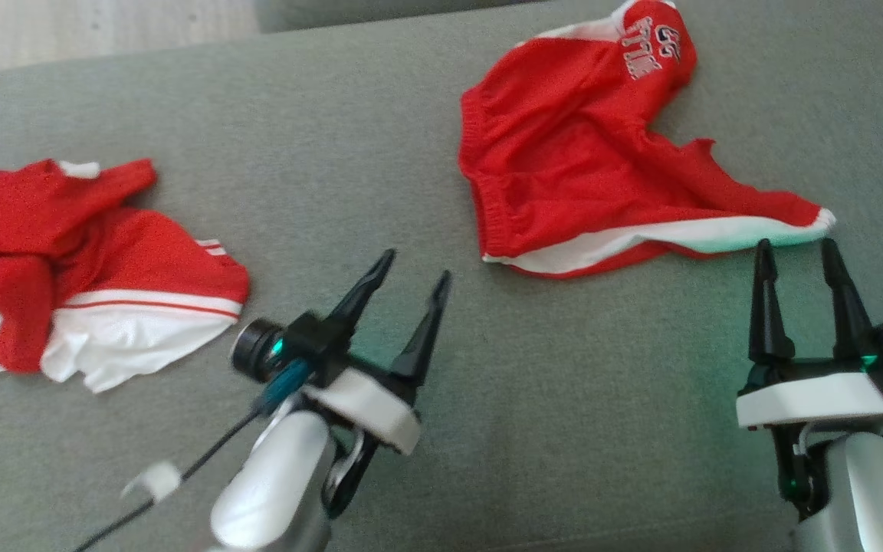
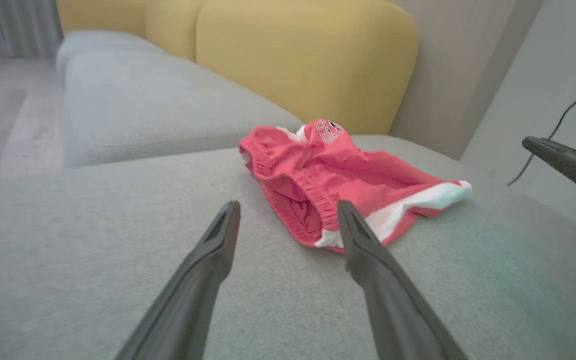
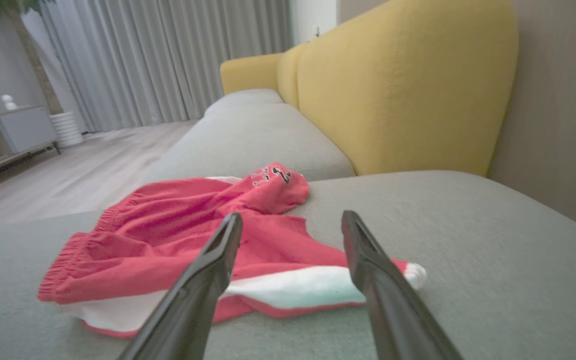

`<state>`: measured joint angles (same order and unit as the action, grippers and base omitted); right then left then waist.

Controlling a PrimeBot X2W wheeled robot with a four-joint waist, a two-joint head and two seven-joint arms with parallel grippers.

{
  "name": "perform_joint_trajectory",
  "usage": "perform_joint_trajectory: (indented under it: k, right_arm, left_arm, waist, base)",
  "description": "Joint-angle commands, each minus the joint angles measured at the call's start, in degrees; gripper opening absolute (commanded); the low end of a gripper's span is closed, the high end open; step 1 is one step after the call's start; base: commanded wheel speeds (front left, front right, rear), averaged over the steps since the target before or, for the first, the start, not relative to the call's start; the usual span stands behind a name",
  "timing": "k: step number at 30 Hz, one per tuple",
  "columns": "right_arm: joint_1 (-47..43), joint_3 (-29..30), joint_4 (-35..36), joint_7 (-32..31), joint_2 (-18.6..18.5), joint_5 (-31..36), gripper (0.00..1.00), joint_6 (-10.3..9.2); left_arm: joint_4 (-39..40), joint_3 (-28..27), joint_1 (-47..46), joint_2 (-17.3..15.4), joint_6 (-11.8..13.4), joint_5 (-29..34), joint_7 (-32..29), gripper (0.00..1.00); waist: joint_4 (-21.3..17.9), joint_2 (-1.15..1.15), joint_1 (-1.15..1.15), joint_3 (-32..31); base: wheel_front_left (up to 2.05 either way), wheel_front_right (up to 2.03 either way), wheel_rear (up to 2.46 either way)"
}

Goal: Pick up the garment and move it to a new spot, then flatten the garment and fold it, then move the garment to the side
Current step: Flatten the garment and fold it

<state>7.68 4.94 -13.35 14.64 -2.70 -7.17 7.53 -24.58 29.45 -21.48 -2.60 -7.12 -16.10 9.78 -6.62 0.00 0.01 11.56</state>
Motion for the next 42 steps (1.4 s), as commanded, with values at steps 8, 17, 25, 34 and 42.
perform_joint_trajectory:
  k: [8, 17, 25, 34, 42]
  right_arm:
    - [3.2, -1.8, 1.1, 0.4, -0.2, -1.8, 1.00, -0.04]
    - [3.9, -2.8, 1.2, 0.4, -0.2, -3.8, 1.00, -0.04]
    - [3.9, -2.8, 1.3, 0.4, -0.2, -4.2, 1.00, -0.04]
    - [3.9, -2.1, -0.3, 0.4, -0.2, -2.5, 1.00, -0.04]
    - [4.0, -1.4, -5.1, 0.4, -0.2, -0.1, 1.00, -0.04]
  left_arm:
    - [-4.3, 6.3, -10.0, -1.5, -0.3, -3.2, -7.2, 1.00]
    - [-10.8, 7.7, -14.8, -3.2, 0.4, -0.4, -3.6, 1.00]
    - [-13.6, 9.1, -16.5, -2.6, 0.1, -1.1, -0.9, 0.98]
    - [-14.2, 9.7, -16.9, -2.3, 0.1, -2.1, 2.9, 0.00]
    - [-11.1, 9.9, -14.9, -3.8, 0.5, -1.7, 4.5, 0.00]
  waist:
    - [-5.9, 0.00, -0.01, 4.9]
    - [-9.8, 0.00, -0.01, 6.6]
    - [-10.4, 0.00, -0.01, 7.0]
    - [-7.3, 0.00, -0.01, 5.8]
    - [-3.7, 0.00, -0.01, 3.6]
  base:
    - [0.00, 0.00, 0.00]
    - [0.00, 0.00, 0.00]
    - [0.00, 0.00, 0.00]
    - [0.00, 0.00, 0.00]
    - [0.00, 0.00, 0.00]
